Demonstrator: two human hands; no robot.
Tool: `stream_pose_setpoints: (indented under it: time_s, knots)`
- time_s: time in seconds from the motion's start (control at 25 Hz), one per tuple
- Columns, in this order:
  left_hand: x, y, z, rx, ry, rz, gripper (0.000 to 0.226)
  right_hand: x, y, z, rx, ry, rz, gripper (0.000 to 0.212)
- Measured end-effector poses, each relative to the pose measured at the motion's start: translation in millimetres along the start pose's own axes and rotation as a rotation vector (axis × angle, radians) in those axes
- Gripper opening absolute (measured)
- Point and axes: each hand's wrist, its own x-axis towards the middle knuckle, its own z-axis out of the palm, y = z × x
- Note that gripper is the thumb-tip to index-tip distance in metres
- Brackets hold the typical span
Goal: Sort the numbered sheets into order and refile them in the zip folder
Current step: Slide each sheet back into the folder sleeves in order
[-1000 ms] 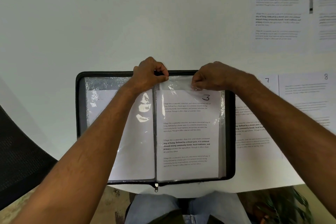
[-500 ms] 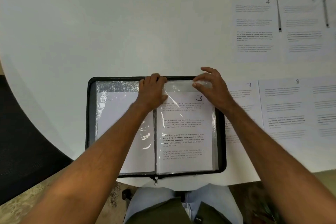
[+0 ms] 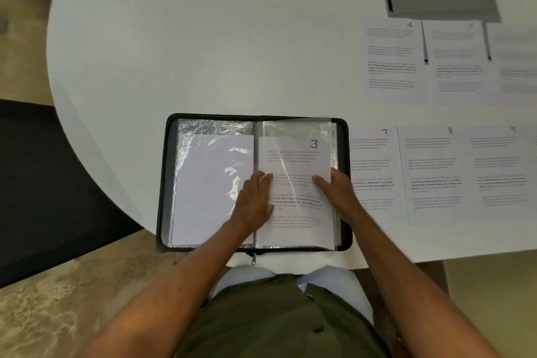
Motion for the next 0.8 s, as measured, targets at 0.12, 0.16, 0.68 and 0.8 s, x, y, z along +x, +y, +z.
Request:
stream_pose_setpoints:
  time_s: [0.12,0.16,0.68,0.8]
  knots:
    - [-12,2,-9,-0.202,-0.006,-0.053,0.068,-24,-7,5,0.075,-0.084,0.067,0.029]
    - [-14,2,-16,-0.309,-0.013,-0.093,0.061,-30,-11,7,0.087,-0.104,0.074,0.03]
    - [-42,-34,-116,-1.191,-0.006,-0.496,0.059,-63,-87,130,0.193,-0.501,0.038,0.035]
    - [-50,-57,-123,-1.231,0.033,-0.548,0.068,-65,-94,151,0.13,-0.578,0.008,0.038]
